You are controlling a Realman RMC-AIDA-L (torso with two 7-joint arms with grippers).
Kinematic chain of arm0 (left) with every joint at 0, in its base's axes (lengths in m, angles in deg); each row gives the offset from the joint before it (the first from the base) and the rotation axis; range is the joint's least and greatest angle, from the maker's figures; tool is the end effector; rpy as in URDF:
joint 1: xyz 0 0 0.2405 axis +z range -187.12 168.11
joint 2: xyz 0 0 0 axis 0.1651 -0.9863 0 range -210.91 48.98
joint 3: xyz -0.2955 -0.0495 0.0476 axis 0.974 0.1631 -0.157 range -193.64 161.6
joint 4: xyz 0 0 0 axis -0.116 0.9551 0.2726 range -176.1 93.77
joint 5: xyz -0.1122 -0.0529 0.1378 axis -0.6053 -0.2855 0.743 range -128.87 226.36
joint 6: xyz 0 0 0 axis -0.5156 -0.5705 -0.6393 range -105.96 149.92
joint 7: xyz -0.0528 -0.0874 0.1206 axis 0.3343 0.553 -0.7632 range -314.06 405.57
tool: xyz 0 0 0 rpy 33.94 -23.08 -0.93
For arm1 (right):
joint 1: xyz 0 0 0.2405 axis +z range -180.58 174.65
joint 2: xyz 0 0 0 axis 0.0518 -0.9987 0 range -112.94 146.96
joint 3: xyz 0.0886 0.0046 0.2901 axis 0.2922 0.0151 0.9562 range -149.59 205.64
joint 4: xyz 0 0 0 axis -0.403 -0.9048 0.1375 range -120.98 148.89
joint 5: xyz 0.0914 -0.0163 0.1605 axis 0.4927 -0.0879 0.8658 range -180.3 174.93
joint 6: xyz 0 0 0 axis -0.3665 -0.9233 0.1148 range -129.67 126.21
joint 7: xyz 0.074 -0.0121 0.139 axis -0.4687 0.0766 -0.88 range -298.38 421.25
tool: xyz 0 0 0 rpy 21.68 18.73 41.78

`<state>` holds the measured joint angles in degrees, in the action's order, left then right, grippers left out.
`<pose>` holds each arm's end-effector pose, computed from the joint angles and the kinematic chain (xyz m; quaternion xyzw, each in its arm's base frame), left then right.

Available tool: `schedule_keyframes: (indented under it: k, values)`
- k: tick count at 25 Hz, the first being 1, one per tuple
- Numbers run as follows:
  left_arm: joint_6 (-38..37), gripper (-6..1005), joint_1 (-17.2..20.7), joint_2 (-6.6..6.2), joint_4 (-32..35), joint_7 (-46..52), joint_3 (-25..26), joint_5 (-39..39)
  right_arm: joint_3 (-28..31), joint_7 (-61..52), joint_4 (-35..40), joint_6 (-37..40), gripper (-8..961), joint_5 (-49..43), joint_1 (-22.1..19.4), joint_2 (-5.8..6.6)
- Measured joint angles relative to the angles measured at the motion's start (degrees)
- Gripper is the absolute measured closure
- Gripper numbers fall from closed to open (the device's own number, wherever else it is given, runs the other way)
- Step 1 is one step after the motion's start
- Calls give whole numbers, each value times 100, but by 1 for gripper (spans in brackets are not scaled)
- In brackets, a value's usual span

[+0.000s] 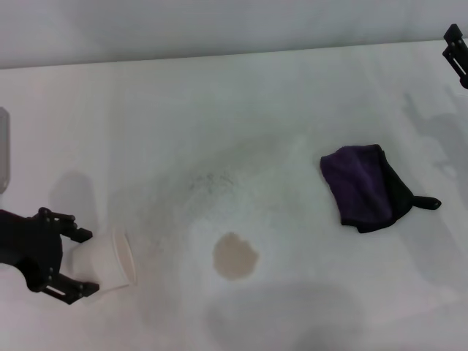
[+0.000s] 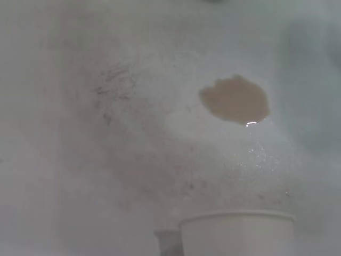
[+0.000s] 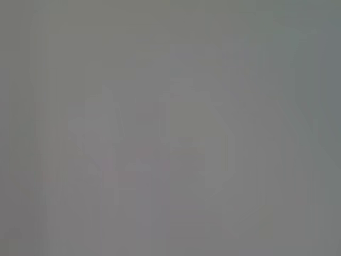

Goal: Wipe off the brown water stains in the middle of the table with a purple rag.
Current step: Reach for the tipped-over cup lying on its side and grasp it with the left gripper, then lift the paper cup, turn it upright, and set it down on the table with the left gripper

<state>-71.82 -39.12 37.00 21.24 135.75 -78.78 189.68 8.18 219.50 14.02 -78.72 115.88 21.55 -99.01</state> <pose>-0.2951 0.3206 -0.0290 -0.9894 -0.0782 0.1184 0.0294 0.3749 0.3383 0.0316 -0.6527 0.2383 0.3498 0.6284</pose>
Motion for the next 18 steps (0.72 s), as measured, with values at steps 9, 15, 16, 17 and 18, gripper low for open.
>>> schedule_keyframes:
  k: [9,15,16,17,18]
  values:
    - [482,111,-108,59,-546,-355,-1,-97,-2,-4,-7,-88,80,-17,-47,0]
    - [759,112,-200,75,-933,-535,-4,-347,-2,-4,-6,-90,80,-5,-52,9]
    - [799,112,-200,81,-971,-555,-5,-398,-2,-4,-6,-90,80,-3,-53,12]
    - [841,112,-199,88,-1030,-585,-6,-484,-2,-3,-3,-88,80,-3,-53,14]
    - [862,112,-198,88,-1071,-606,-6,-557,-1,-2,5,-84,80,-2,-55,17]
